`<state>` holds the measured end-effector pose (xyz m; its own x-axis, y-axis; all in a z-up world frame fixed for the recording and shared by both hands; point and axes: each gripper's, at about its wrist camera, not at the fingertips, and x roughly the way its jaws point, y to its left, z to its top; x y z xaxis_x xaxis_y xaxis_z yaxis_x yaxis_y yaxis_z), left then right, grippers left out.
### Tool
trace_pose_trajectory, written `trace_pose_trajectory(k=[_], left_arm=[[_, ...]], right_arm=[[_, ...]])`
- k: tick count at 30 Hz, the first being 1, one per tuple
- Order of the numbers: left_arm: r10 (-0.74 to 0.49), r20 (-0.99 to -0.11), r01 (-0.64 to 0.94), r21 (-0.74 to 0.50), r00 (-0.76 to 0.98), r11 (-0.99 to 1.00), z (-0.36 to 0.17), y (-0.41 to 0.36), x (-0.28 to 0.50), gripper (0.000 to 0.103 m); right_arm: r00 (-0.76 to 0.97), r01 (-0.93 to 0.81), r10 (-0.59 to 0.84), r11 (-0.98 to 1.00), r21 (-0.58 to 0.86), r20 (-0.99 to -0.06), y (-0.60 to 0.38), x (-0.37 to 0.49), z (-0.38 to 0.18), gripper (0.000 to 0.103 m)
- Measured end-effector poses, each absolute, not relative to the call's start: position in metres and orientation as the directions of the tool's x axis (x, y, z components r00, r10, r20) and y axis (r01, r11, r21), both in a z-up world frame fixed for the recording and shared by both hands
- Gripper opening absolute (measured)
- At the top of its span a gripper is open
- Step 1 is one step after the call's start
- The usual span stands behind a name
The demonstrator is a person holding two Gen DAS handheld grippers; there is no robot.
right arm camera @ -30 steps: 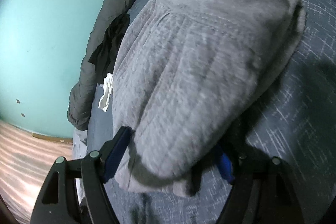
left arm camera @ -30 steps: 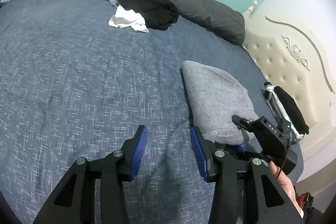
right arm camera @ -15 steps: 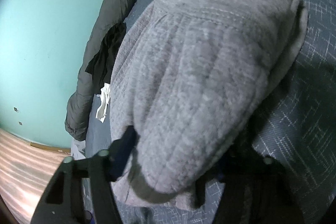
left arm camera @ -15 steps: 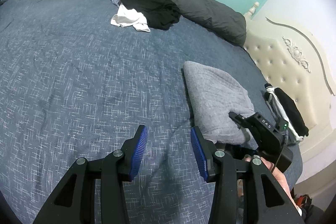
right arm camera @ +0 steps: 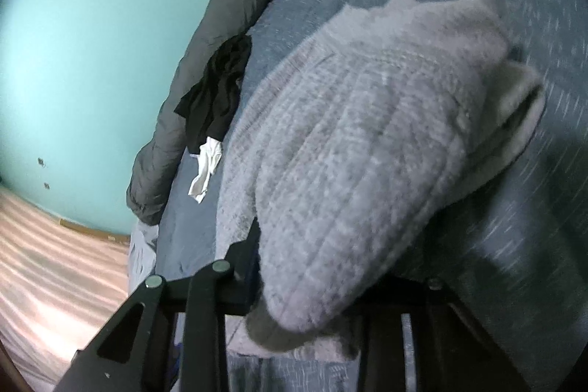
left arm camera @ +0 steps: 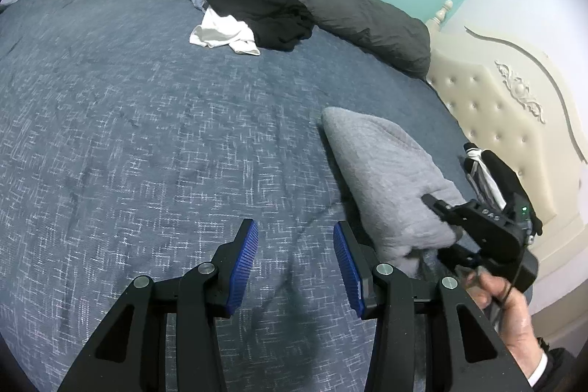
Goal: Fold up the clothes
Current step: 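Lift the folded grey sweatshirt bundle upward with the right tool, then grasp the bundle with the left tool while the right tool holds it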
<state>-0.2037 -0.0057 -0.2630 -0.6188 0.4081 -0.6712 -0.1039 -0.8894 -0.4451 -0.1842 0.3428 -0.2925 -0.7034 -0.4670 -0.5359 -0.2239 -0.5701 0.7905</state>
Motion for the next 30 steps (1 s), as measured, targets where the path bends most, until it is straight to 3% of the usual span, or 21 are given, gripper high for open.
trace_pose_trajectory(k=[15, 23, 30], left_arm=[[0.424, -0.677, -0.162, -0.417, -0.602, -0.894, -0.258, 0.033, -0.201, 0.047], [0.461, -0.676, -0.205, -0.426, -0.574, -0.881, -0.26, 0.062, -0.199, 0.047], [0.513, -0.684, -0.265, -0.441, -0.519, -0.857, -0.264, 0.088, -0.204, 0.047]], right_arm=[[-0.462, -0.046, -0.579, -0.741, 0.67, -0.672, 0.411, -0.165, -0.253, 0.03], [-0.285, 0.079, -0.575, -0.812, 0.579, -0.767, 0.442, -0.156, -0.255, 0.03], [-0.254, 0.137, -0.545, -0.838, 0.528, -0.799, 0.47, -0.155, -0.249, 0.03]])
